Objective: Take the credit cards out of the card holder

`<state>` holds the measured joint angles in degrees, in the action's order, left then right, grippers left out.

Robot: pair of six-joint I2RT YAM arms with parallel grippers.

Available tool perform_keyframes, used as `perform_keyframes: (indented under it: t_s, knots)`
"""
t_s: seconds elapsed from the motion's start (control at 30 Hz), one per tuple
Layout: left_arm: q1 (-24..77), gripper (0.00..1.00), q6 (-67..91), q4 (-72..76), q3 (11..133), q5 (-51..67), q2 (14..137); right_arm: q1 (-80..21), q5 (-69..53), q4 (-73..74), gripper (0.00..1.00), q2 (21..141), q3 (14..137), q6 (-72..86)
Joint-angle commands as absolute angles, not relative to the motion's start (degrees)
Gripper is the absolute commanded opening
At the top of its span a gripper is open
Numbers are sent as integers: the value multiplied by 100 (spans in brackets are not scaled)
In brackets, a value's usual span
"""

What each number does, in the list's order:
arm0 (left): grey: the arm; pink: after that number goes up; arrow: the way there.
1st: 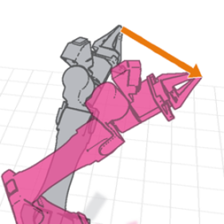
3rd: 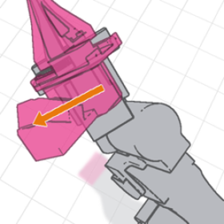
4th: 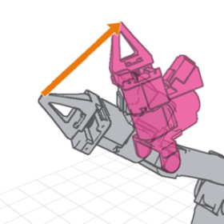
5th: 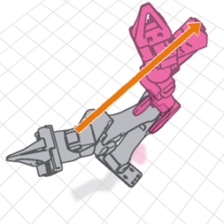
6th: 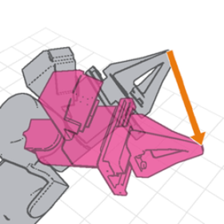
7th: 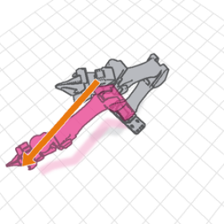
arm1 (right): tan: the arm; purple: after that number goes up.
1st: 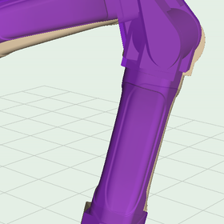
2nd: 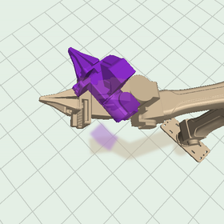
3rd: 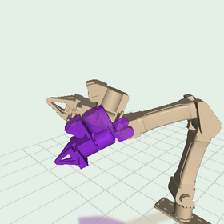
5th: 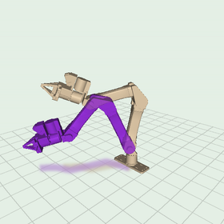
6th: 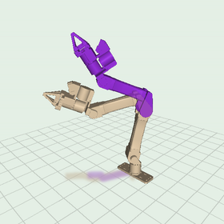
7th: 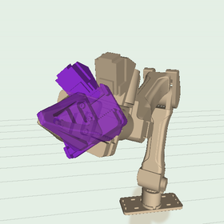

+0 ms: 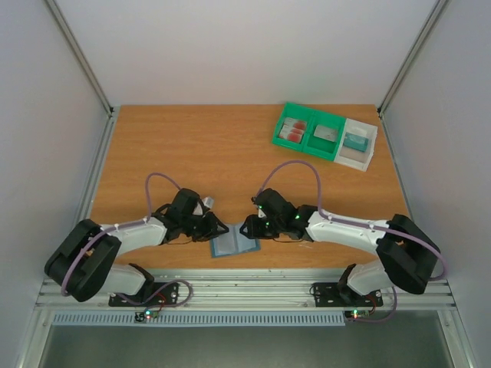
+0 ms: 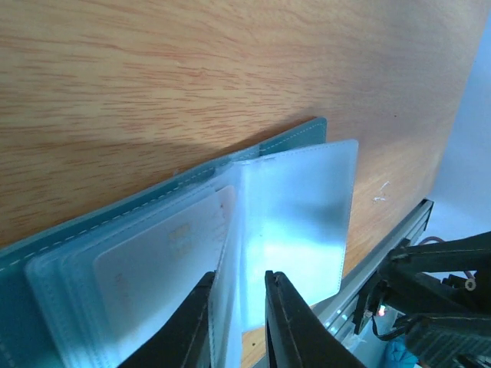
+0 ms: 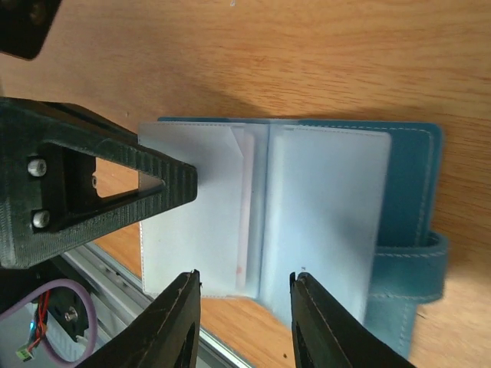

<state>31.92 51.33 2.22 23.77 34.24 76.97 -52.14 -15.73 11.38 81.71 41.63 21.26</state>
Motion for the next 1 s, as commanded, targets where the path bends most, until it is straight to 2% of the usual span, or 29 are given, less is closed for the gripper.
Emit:
perform_keyframes:
  t_s: [0.0, 0.5, 0.97]
  knots:
    - [3269, 18, 5323, 962, 2514, 3731, 7862, -5251, -947, 1728, 35, 7739, 4242, 1826]
    - [3370, 22, 5394, 1045, 2992, 3720, 8366, -5256, -901, 1757, 36, 7334, 4196, 1520]
    - [3397, 30, 5528, 815, 3169, 3546, 8515, -5250, -1314, 1736, 37, 6880, 3959, 1272]
